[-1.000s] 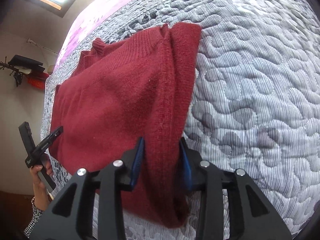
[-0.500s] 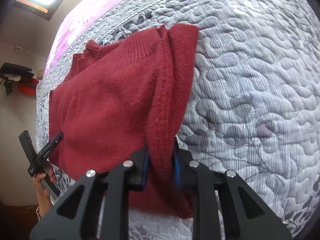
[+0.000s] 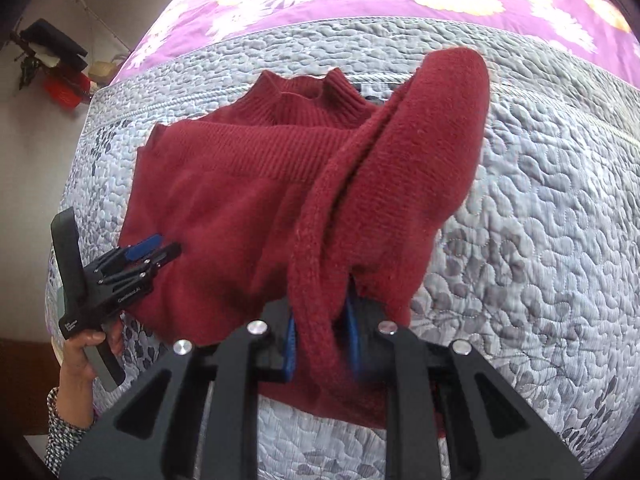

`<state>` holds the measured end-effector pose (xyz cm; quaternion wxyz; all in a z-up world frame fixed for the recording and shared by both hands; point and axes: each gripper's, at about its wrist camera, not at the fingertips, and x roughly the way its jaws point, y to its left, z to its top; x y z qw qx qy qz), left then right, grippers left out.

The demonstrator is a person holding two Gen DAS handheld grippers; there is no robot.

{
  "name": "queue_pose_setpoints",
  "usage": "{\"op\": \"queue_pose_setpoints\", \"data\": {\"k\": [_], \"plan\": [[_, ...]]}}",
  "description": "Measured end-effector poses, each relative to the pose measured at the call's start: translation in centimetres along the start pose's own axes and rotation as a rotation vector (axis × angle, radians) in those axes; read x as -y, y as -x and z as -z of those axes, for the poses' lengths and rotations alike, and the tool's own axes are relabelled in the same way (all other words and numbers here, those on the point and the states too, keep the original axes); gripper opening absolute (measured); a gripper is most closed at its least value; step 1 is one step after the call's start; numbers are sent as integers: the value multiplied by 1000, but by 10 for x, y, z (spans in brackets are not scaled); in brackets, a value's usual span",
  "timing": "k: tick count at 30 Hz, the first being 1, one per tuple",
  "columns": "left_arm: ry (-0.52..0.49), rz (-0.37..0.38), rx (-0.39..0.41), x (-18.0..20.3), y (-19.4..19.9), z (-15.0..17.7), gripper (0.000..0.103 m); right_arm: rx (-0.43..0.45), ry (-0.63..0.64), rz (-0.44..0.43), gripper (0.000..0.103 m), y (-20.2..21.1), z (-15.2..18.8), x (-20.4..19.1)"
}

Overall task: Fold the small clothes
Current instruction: 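Fold the held side edge across the sweater with the right tool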

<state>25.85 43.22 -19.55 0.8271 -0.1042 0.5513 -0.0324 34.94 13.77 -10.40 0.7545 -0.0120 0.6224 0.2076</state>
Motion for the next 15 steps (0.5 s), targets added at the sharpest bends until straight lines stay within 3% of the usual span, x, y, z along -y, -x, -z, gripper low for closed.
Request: {"op": "queue_pose_setpoints", "data": {"k": [6,13,15], "plan": [[7,6,3,-1,0,0,55,-37,72,-10,20,-30,2,-41],[15,8,-3,-2,1,-1,55,-53,21,-146,43,-36,4,-36],[18,3,-5,-2,0,-1,55,-42,-1,-208,56,-22,6,-27]]}}
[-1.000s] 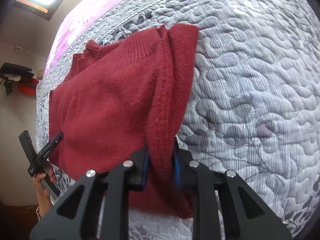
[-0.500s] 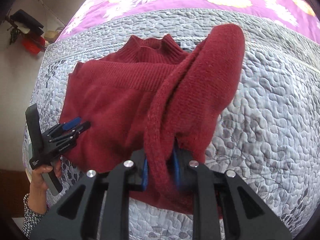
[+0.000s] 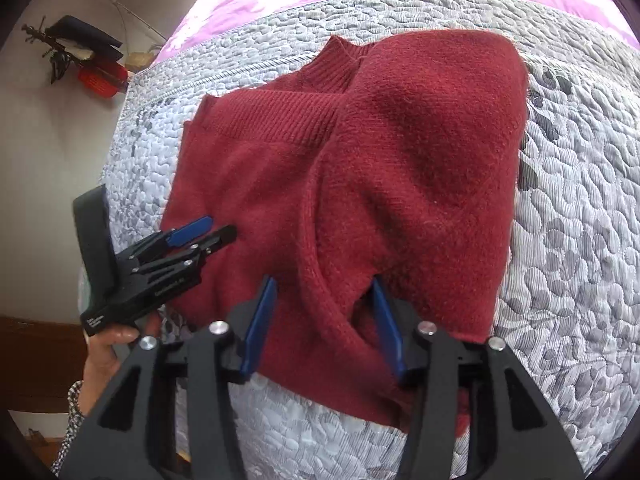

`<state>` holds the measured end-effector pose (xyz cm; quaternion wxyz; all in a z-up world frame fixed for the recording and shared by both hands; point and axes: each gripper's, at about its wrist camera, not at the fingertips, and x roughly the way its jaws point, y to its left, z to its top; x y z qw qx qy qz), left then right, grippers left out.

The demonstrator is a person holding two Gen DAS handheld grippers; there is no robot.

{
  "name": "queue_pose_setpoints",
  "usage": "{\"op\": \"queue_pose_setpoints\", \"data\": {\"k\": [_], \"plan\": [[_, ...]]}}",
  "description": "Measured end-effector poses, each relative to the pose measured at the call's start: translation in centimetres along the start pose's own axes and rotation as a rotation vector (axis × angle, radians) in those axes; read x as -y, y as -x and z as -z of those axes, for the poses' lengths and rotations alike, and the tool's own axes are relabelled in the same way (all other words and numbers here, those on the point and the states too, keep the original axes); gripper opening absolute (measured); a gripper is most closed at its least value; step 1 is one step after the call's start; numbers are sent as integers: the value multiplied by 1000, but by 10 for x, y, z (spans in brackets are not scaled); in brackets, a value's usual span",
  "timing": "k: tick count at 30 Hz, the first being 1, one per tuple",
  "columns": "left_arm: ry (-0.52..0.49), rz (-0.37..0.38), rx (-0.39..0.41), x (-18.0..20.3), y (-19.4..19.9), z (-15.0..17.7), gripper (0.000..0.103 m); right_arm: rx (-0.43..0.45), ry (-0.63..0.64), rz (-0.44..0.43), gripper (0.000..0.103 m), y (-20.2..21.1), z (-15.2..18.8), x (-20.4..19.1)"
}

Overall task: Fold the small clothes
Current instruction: 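Fold the held side edge across the sweater with the right tool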

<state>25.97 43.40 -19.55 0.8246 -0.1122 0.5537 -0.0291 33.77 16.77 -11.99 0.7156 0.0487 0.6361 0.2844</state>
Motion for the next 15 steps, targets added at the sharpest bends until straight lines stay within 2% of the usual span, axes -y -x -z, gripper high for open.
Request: {"op": "queue_pose_setpoints", "data": {"k": [1,4,7,9,13,15], "plan": [[2,-4,-1,0,-1,0,55,7,-9,-18,60,8,1,2],[7,-13,-4,2,-3,-2,55,36,-21,-68,60,29,6,4],[6,-23,-6,4,-4,-2,56,16,-69,-237,60,44,9,11],[9,-23,-7,4,-5,-3,56,23,-63,-234,60,52,9,11],[11,-16,-9,2,-5,-4,56,88,-70,-125,60,72,17,26],[10,-13,-9,1,-4,-3,56,112,-100,-125,60,80,27,43]]}}
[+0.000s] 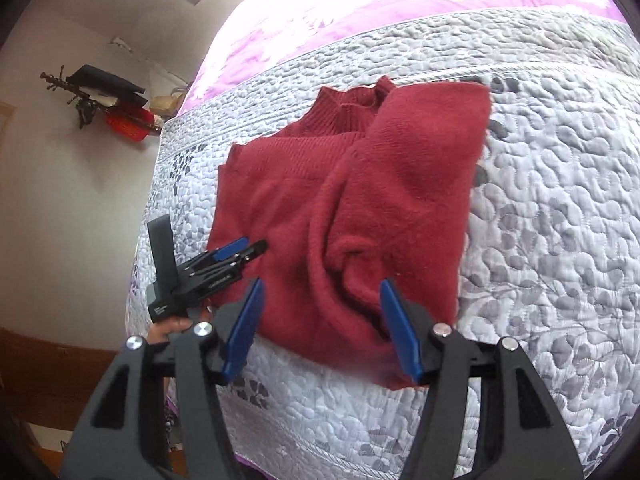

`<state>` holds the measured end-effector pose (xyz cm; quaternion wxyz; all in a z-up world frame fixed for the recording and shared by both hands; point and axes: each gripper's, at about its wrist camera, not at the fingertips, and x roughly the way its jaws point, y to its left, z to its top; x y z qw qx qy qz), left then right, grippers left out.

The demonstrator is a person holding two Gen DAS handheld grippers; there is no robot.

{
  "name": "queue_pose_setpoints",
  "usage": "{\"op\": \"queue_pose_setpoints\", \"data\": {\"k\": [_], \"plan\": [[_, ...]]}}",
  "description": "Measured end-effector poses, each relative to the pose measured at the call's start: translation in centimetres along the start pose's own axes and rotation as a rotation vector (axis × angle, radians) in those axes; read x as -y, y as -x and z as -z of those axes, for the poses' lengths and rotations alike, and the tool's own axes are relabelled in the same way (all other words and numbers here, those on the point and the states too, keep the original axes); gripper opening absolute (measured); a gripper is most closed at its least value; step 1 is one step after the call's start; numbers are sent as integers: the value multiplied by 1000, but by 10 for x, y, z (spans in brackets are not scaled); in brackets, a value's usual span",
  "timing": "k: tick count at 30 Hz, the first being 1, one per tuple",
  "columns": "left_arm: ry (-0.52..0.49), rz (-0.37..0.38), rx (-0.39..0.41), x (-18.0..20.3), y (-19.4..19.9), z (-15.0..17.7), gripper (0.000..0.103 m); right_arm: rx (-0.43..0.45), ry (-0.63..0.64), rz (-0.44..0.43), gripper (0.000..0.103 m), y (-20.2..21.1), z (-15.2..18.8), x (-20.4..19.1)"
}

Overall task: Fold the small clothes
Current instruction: 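Fold the held side edge across the sweater with the right tool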

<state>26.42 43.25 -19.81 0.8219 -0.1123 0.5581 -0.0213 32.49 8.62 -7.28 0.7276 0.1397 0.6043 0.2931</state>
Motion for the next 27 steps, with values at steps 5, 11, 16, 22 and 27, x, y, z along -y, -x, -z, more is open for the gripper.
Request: {"op": "queue_pose_setpoints", "data": {"k": [5,11,16,22,27], "plan": [[3,-2,5,-1,0,1,56,-28,8,11,71,-7,22,24],[4,-3,-2,1,-1,-1,57,-109,73,33,9,-49,32,7],[20,15,-8,-2,-1,-3,57,-132,252,108,8,-87,53,-38],[117,82,-2,-6,18,-5,55,-174,253,146,23,-123,67,-28],[102,199,49,31,49,-11,55,-133,218,14,57,-83,70,-20]]}}
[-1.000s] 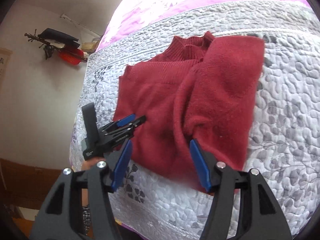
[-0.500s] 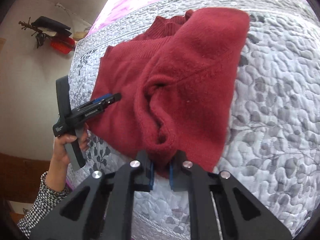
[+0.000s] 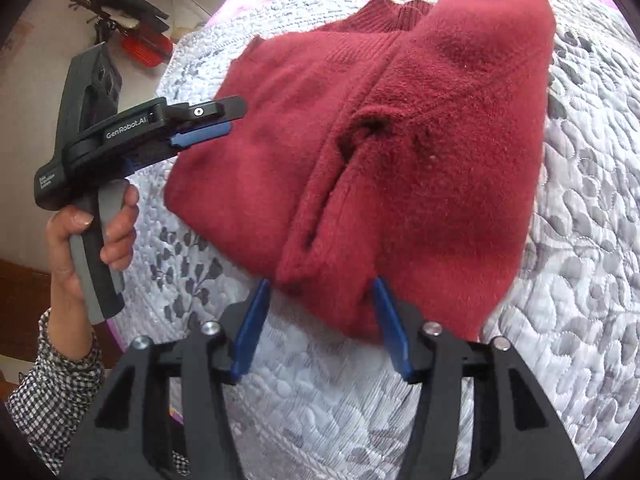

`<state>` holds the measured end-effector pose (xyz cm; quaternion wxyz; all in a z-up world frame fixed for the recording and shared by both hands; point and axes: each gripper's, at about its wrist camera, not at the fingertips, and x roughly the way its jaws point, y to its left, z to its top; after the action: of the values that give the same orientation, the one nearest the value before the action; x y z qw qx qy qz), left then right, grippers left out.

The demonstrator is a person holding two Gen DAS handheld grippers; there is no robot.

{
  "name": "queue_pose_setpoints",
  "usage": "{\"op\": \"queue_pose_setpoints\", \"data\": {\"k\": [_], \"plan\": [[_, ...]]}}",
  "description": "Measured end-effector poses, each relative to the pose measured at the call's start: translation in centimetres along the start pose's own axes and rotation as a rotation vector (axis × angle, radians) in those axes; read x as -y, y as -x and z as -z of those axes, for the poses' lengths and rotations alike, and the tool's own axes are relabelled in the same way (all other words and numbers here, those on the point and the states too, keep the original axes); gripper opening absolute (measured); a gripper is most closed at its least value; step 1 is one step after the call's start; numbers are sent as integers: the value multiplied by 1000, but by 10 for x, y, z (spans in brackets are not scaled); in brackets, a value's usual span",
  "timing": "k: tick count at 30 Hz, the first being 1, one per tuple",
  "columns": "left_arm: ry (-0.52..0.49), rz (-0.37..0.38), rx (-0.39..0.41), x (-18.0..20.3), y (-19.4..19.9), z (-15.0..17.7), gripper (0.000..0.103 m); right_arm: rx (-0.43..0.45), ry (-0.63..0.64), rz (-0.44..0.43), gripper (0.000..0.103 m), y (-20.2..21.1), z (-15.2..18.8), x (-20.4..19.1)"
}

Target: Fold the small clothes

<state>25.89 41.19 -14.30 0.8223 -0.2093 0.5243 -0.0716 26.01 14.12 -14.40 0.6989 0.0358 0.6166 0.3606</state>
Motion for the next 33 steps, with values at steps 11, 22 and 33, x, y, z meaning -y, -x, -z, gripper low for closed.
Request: {"op": "queue_pose_setpoints", "data": {"k": [11,22,33], "plan": [[38,147,-186,67,-79,-9,57,113,-105,11,64,72,46,57],[23,192,-202,94,-98,-16,57,117,-208,22,63,62,63,107],[59,213,-110,92,-85,-11,20,135,-250,49,63,71,70,117]]}}
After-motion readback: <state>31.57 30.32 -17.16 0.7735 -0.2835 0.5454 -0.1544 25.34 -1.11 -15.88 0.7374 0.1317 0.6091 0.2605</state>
